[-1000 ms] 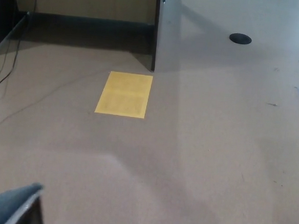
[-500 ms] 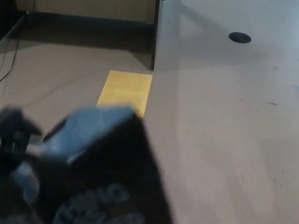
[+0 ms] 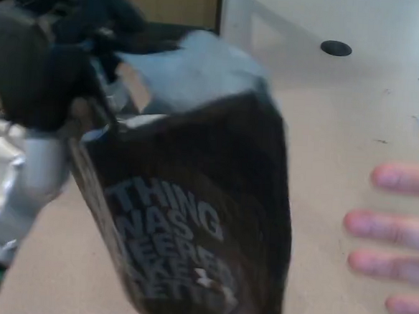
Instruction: A person is holding a plastic bag and the robot extends its left hand to grab the bag by hooking its thumb into the holes at the top and brings its hand down by its side. Then it extends its arm again to hand the plastic bag back to the person.
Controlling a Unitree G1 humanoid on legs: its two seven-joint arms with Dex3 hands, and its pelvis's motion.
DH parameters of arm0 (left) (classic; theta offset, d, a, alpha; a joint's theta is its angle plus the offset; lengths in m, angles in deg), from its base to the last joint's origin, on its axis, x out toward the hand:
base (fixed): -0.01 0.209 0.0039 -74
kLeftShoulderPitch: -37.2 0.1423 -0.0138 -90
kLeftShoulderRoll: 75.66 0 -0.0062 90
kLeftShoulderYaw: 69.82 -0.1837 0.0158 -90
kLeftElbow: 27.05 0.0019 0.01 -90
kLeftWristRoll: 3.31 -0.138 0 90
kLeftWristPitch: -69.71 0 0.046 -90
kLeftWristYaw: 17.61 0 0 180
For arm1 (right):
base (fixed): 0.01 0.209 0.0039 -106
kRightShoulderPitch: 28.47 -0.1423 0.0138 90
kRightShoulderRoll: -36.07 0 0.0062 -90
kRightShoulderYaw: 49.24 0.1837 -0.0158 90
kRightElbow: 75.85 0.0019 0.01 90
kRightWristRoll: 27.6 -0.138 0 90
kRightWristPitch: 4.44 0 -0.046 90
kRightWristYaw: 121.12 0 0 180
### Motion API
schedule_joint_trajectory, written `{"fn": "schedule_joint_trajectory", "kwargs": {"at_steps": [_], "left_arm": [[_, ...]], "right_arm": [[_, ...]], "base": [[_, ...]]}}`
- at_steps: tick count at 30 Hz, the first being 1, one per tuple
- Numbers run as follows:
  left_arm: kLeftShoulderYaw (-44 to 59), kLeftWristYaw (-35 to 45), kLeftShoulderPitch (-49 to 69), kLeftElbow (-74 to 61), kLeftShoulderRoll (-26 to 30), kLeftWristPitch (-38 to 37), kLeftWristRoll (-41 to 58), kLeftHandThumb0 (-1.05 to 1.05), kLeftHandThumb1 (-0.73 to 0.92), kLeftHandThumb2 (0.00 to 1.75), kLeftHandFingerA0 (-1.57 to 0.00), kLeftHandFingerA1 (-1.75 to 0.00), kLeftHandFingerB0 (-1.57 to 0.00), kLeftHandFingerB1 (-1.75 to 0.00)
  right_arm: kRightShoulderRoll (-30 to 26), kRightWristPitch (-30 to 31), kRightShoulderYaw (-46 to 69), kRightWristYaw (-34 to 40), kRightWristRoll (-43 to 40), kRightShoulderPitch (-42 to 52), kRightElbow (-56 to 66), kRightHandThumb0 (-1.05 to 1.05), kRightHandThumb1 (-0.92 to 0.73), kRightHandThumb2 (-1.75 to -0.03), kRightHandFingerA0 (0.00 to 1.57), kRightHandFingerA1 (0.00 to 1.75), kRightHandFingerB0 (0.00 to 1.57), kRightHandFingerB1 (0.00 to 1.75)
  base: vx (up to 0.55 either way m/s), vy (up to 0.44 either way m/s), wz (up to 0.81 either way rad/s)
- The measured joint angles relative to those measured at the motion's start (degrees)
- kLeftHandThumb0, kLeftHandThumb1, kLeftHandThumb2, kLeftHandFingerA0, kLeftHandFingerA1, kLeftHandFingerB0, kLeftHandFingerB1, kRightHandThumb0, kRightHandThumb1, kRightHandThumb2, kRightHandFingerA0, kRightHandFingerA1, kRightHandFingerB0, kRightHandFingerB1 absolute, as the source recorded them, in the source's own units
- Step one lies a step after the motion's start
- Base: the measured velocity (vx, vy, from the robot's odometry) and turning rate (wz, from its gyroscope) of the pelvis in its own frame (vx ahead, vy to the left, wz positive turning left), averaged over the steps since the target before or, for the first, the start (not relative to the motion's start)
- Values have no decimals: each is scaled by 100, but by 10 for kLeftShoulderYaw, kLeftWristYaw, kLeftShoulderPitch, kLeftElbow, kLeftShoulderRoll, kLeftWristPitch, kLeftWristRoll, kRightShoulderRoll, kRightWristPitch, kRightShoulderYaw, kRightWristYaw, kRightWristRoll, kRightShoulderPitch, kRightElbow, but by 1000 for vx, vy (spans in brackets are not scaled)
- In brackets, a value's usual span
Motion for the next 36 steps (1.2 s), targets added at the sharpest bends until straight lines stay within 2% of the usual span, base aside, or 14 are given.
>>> {"fn": "schedule_joint_trajectory", "kwargs": {"at_steps": [2,3,4,7,8,10,21,22,23,28,33,34,35,36], "left_arm": [[-18,21,-34,-11,-32,19,-6,-13,74,71,-92,-174,-68,-148],[-24,30,-51,-12,-43,28,-8,-27,60,95,-123,-141,-83,-119],[-30,36,-65,-11,-51,33,-10,-20,79,66,-91,-175,-66,-149],[-45,54,-117,-4,-76,48,-18,-16,71,68,-92,-172,-69,-138],[-50,59,-134,1,-83,53,-21,-21,54,94,-125,-140,-83,-118],[-59,64,-162,11,-92,59,-25,-14,67,80,-94,-175,-66,-152],[-75,67,-224,41,-105,75,-59,-19,75,65,-88,-175,-64,-147],[-75,67,-229,45,-105,75,-61,-32,59,92,-119,-141,-76,-117],[-75,66,-234,49,-105,75,-63,-20,74,65,-91,-175,-66,-147],[-75,67,-261,57,-108,75,-66,-15,70,72,-95,-174,-67,-147],[-75,67,-282,62,-126,76,-66,-25,54,94,-125,-137,-79,-105],[-75,70,-285,61,-131,77,-65,-27,65,62,-86,-164,-78,-65],[-75,79,-286,57,-135,80,-61,-60,45,72,-25,-43,-16,-39],[-76,88,-286,52,-138,83,-60,-67,43,79,-4,-39,-3,-23]], "right_arm": [[2,2,-1,0,0,-2,2,-34,-66,-61,66,45,60,41],[2,2,-1,0,0,-3,3,-35,-66,-61,66,45,60,41],[2,3,-2,0,1,-3,3,-36,-65,-62,66,46,60,41],[2,6,-3,-1,1,-4,7,-34,-64,-60,67,46,61,41],[1,7,-4,-1,1,-5,7,-35,-65,-61,67,47,60,41],[1,7,-4,-1,1,-7,8,-34,-65,-60,67,46,62,41],[1,5,-2,-4,0,-11,9,-34,-65,-60,66,46,61,41],[1,5,-1,-4,0,-11,9,-34,-65,-60,67,46,61,41],[1,5,0,-5,0,-11,9,-34,-66,-61,66,46,60,41],[1,5,2,-7,-1,-12,10,-33,-65,-60,68,47,63,42],[2,4,3,-7,-1,-12,9,-32,-66,-60,66,47,61,42],[2,4,3,-7,-1,-13,9,-33,-66,-61,67,48,62,42],[2,4,2,-7,-1,-14,9,-33,-64,-60,67,48,62,42],[2,4,2,-7,-1,-14,9,-32,-65,-60,67,47,62,42]], "base": [[0,0,0],[0,0,0],[0,0,0],[0,0,0],[0,0,0],[0,0,0],[0,0,0],[0,0,0],[0,0,0],[0,0,0],[0,0,0],[0,0,0],[0,0,0],[0,0,0]]}}
